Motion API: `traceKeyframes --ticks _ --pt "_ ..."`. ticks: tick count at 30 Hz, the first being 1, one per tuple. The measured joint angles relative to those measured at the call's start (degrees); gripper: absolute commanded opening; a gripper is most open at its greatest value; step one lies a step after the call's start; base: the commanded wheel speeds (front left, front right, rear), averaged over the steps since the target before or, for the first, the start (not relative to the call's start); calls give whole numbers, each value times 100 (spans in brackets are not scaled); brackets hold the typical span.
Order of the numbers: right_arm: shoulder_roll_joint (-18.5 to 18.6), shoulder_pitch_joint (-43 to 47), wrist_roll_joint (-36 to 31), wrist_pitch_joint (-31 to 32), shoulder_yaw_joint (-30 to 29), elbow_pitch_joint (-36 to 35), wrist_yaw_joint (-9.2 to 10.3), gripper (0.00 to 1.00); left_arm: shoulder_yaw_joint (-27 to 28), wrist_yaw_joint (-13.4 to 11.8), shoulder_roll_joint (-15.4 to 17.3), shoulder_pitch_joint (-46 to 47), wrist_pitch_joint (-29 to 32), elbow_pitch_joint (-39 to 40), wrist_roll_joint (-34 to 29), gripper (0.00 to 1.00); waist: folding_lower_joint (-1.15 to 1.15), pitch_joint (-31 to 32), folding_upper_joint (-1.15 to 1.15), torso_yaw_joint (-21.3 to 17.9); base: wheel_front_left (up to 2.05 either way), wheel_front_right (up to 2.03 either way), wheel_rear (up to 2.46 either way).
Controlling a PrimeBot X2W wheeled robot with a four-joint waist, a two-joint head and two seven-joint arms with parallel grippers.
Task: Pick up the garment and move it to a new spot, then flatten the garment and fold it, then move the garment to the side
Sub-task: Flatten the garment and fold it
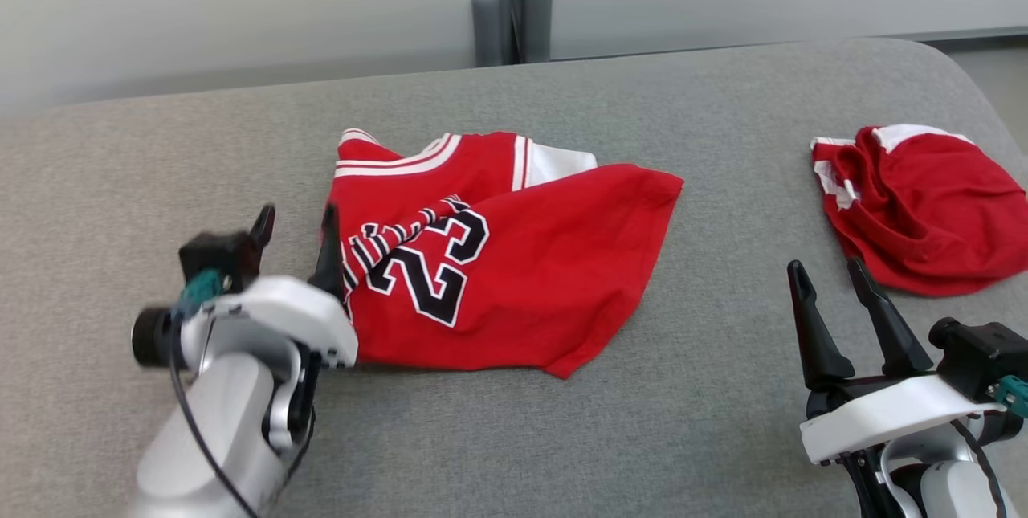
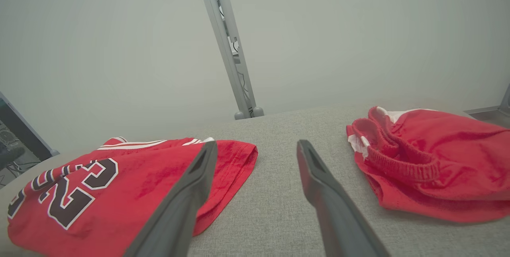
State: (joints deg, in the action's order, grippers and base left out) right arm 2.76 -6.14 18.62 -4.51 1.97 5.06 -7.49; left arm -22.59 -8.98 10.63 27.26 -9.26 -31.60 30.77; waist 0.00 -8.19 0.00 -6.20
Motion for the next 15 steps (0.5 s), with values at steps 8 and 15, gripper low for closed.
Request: traceKeyframes --ticks 8,15 --pt "1 -76 7 45 229 -44 0 100 -810 621 -187 1465 1099 -859 -421 100 0 -289 0 -378 0 0 0" --pt "1 -269 45 44 447 -49 0 100 -1029 801 -272 2186 1639 -1649 -530 100 0 -526 0 -740 0 0 0"
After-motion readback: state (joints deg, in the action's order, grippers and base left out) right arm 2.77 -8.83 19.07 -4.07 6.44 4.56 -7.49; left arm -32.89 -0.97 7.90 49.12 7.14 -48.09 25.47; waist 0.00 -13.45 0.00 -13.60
